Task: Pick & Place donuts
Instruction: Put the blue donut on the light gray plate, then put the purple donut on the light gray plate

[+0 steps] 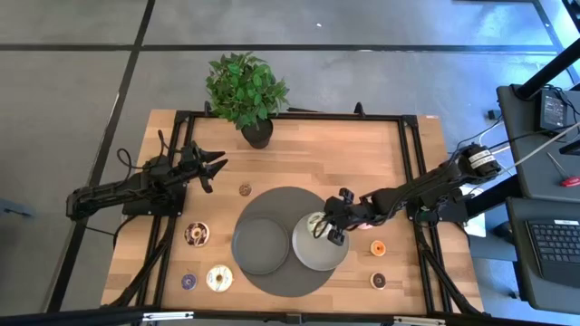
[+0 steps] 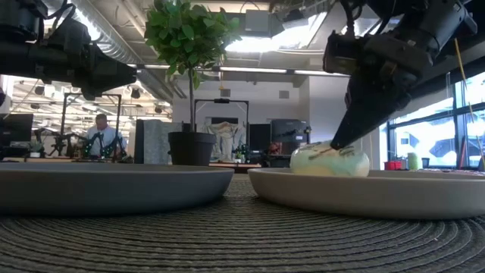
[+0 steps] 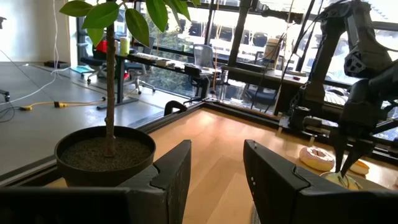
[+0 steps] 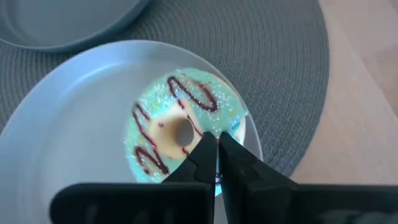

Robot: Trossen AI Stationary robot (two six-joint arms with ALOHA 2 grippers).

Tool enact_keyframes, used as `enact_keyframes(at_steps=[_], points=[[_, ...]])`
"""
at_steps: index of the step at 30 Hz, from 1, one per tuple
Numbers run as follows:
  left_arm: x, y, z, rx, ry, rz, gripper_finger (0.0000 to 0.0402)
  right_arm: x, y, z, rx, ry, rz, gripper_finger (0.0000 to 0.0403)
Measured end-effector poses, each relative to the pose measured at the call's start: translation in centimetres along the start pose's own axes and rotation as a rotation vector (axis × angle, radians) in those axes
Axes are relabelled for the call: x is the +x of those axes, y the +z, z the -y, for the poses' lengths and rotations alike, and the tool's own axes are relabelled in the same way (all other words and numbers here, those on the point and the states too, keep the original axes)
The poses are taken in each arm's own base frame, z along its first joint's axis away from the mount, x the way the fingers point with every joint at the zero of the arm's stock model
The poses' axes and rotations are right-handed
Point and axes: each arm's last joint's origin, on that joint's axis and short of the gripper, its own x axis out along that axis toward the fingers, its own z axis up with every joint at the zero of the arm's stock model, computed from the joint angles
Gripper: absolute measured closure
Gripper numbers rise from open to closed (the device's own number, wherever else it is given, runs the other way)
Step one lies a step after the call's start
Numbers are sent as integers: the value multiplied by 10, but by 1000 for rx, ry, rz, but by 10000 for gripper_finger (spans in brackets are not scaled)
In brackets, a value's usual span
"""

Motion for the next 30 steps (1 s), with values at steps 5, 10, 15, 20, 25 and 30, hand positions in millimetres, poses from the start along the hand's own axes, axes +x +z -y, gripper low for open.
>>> enact_keyframes(at_steps=[5,10,15,20,25,30], points=[[0,0,0,0,0,0,258,0,0,0,-14,2,-5,387],[0,0,0,0,0,0,258,0,-1,0,-35,10,-15,365],[0,0,0,0,0,0,258,0,-3,1,-38,0,-33,327],[0,0,0,0,0,0,258,-1,0,1,-36,-26,-11,291],[0,0,0,0,0,0,258,-12,5,4,-28,-68,-62,276],[0,0,0,0,-1,-1,258,-41,-2,18,59,-197,-217,280]])
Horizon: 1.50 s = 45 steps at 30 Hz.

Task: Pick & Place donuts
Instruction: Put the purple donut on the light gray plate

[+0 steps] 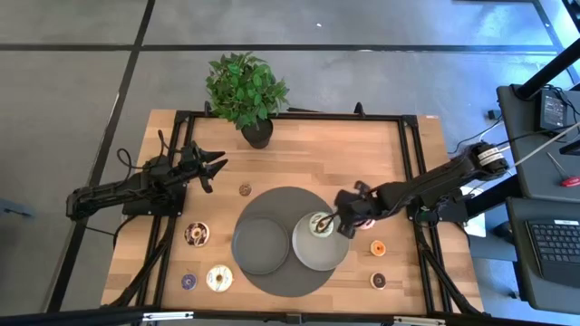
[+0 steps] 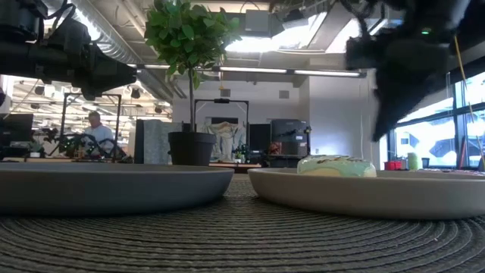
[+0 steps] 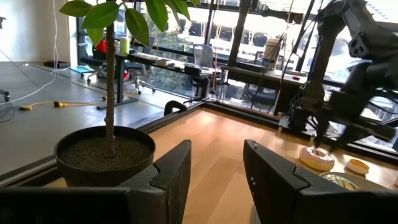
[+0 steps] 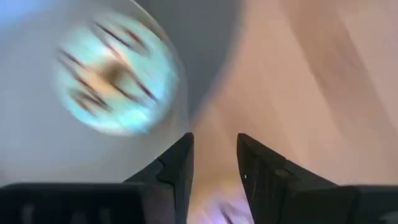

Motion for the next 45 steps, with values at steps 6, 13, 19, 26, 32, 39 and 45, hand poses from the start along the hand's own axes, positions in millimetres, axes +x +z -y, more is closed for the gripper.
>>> enact_keyframes(at_steps=[6,13,19,26,32,39,45], points=[[0,-1,0,1,1,-7,258,-17,-26,29,225,-157,-133,294],[1,-1,0,2,2,-11,258,-9,-44,40,341,-162,-187,300],[1,-1,0,2,2,-11,258,2,-51,41,350,-135,-180,301],[1,-1,0,2,2,-11,258,9,-55,40,361,-79,-199,301],[1,-1,0,3,2,-11,258,17,-64,43,361,-67,-220,301],[1,-1,0,3,2,-11,258,20,-65,43,362,-51,-211,307],[1,-1,0,2,3,-10,258,20,-65,43,341,-46,-212,369]])
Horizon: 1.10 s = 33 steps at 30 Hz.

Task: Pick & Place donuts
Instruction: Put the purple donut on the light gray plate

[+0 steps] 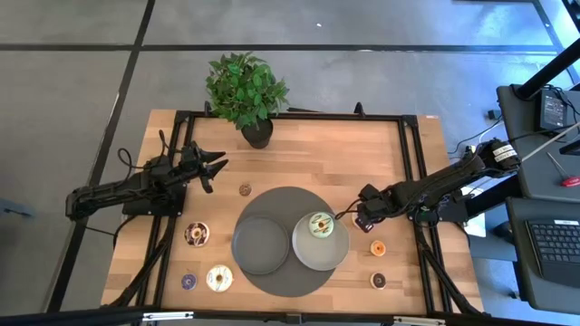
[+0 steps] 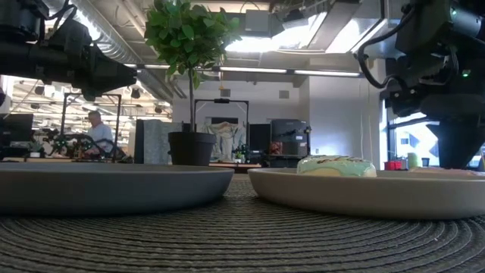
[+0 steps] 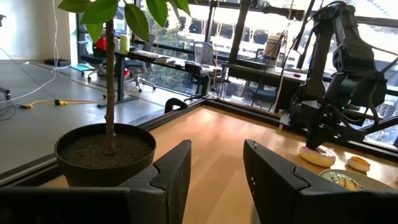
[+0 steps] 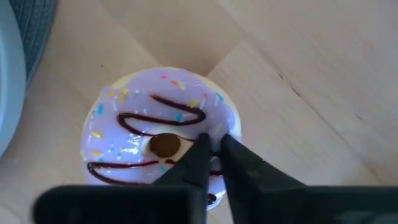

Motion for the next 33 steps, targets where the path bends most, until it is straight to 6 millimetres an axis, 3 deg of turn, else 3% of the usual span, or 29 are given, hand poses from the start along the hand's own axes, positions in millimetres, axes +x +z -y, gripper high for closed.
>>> enact_keyframes(at_steps=[2,8,16,25,28,33], points=[[0,0,0,1,0,0,258,0,0,0,-19,0,0,390],[0,0,0,2,0,0,258,-4,1,-1,-51,-15,-3,392],[0,0,0,3,3,0,258,-48,15,-20,-136,-55,60,399],[0,0,0,9,3,1,258,-101,18,-78,-339,340,282,401],[0,0,0,10,3,0,258,-100,15,-93,-399,407,328,402],[0,0,0,10,3,1,258,-72,14,-111,-424,364,289,402]])
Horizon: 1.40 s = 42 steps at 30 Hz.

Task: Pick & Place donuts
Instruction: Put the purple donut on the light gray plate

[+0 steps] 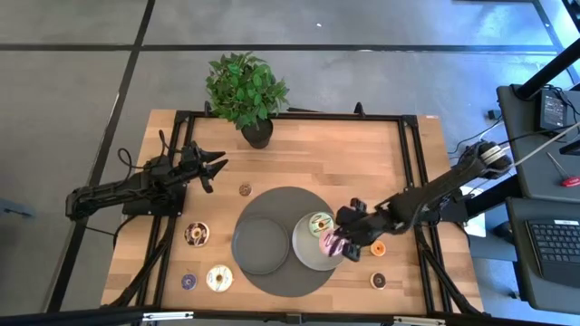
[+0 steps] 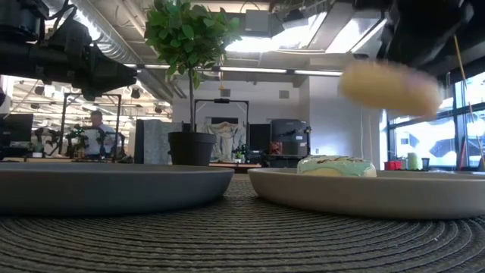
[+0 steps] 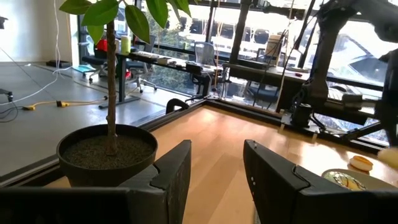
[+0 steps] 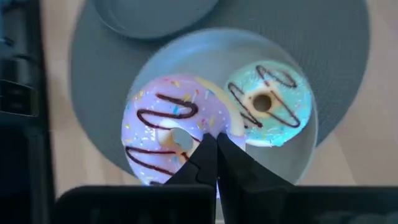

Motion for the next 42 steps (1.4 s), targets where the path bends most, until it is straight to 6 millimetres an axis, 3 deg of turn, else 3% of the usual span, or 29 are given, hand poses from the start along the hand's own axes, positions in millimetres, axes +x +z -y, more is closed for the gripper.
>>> enact_keyframes(at_steps=[7,14,28,42], points=[[0,0,0,0,0,0,258,38,-4,-10,3,52,-59,402],[0,0,0,-1,0,0,258,56,-7,-14,7,63,-71,400],[0,0,0,-1,-2,-1,258,67,-11,-14,-11,54,-90,385],[0,0,0,-24,-3,0,258,66,-8,-9,-69,39,-96,310]])
